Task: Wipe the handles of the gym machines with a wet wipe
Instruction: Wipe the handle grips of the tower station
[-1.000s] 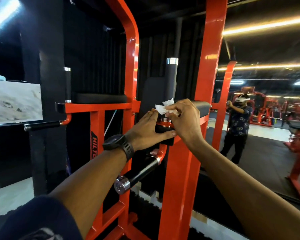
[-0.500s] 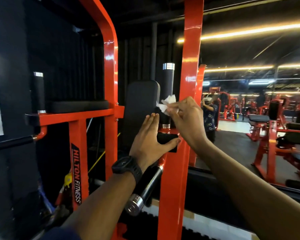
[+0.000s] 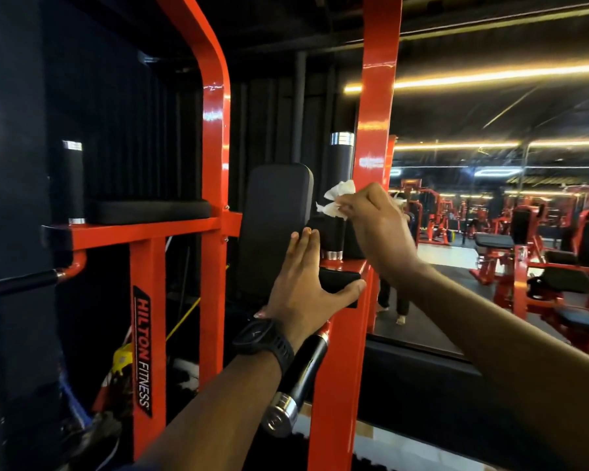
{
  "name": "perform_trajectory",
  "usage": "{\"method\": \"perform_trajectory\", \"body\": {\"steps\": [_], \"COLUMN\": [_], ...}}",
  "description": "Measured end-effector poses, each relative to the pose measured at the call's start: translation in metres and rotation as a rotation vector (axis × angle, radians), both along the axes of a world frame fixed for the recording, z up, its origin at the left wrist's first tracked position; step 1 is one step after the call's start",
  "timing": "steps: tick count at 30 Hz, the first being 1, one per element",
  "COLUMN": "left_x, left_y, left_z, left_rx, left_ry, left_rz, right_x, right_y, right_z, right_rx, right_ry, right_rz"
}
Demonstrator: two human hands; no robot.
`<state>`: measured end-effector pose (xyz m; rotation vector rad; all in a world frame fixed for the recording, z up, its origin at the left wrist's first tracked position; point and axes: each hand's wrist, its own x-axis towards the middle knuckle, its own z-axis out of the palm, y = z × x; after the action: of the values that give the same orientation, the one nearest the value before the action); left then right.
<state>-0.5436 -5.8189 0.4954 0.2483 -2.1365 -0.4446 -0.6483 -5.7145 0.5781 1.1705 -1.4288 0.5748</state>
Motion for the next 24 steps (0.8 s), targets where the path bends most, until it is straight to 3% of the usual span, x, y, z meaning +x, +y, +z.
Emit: {"method": "perform_trajectory", "body": {"steps": [6, 10, 14, 18, 20, 22, 24], "left_x": [0.0, -0.001, 0.002, 0.004, 0.004, 0.004, 0.004], "left_y": [-0.001, 0.0, -0.001, 0.001, 0.0, 0.0, 0.0], "left_z": [0.0, 0.0, -0.001, 0.0, 0.0, 0.0, 0.001], "left_rx": [0.019, 0.047, 0.095, 0.127, 0.13, 0.135, 0.136], "left_ry": [-0.004, 0.013, 0.011, 0.008, 0.009, 0.004, -0.006], "left_rz": [-0.013, -0.032, -0.065, -0.096, -0.097, -0.094, -0.089], "right_x": [0.007, -0.007, -0.007, -0.002, -0.011, -0.004, 0.001], "right_y": [-0.011, -0.005, -0.008, 0.002, 0.007, 0.0, -0.01], "right_z": [0.016, 0.017, 0.052, 0.039, 0.054, 0.065, 0.063], "right_rx": [-0.156, 0.152, -0.09, 0.29, 0.241, 0.008, 0.036], "right_ry": [-0.195, -0.049, -0.025, 0.183, 0.115, 0.021, 0.023], "right_rz": [0.142, 0.083, 0.081, 0.013, -0.002, 0.106, 0.057]}}
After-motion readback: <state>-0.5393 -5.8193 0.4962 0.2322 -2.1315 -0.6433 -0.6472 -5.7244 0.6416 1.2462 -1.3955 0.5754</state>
